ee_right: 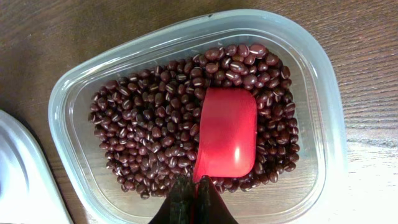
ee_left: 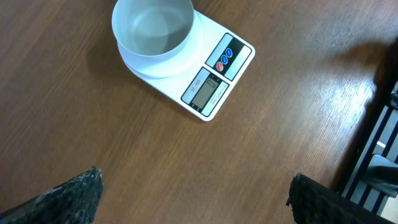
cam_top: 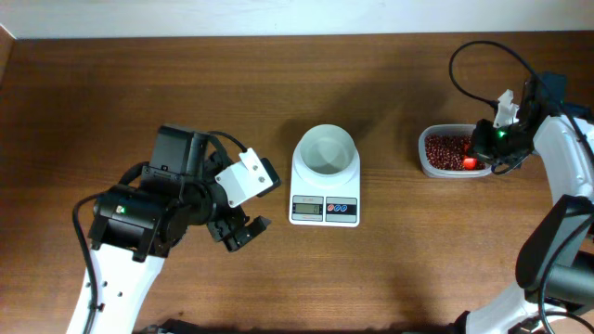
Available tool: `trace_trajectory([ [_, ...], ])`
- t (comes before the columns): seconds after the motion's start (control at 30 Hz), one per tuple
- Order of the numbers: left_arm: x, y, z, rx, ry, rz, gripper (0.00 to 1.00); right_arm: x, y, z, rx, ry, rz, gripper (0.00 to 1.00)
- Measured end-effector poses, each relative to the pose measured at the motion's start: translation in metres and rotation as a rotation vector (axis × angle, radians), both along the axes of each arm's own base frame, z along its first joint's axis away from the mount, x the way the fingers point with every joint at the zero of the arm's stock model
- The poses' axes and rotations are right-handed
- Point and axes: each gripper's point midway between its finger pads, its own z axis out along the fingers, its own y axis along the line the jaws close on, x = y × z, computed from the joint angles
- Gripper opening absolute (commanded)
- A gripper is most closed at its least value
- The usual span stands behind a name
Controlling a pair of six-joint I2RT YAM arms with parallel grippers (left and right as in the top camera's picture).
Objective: Scoop and weigh 50g on scale
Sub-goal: 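Dip the red scoop into the beans with the right gripper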
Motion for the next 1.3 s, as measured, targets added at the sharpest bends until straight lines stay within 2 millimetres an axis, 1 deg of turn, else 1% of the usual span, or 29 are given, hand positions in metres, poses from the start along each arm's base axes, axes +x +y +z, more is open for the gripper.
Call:
trace_trajectory([
  [0.23, 0.0, 0.0, 0.0, 0.0, 0.0, 0.0, 0.99, -0.003, 0.0, 0.001, 0.018, 0.02, -0.003, 0.04],
  [0.6, 0.0, 0.0, 0.0, 0.0, 0.0, 0.0, 0.99, -0.009, -0.015, 0.003, 0.192, 0.005, -0.091, 0.04],
  [0.83, 0.0, 0.0, 0.0, 0.0, 0.0, 0.0, 0.99, -0.008, -0.01, 0.005, 0.236, -0.01, -0.081, 0.04],
  [1.1, 0.0, 0.0, 0.0, 0.0, 0.0, 0.0, 0.99, -0.003, -0.003, -0.001, 0.304, -0.016, -0.077, 0.04],
  [1.3, 0.0, 0.0, 0.0, 0.0, 0.0, 0.0, 0.99, -0.003, -0.001, 0.0, 0.353, -0.02, -0.085, 0.04],
])
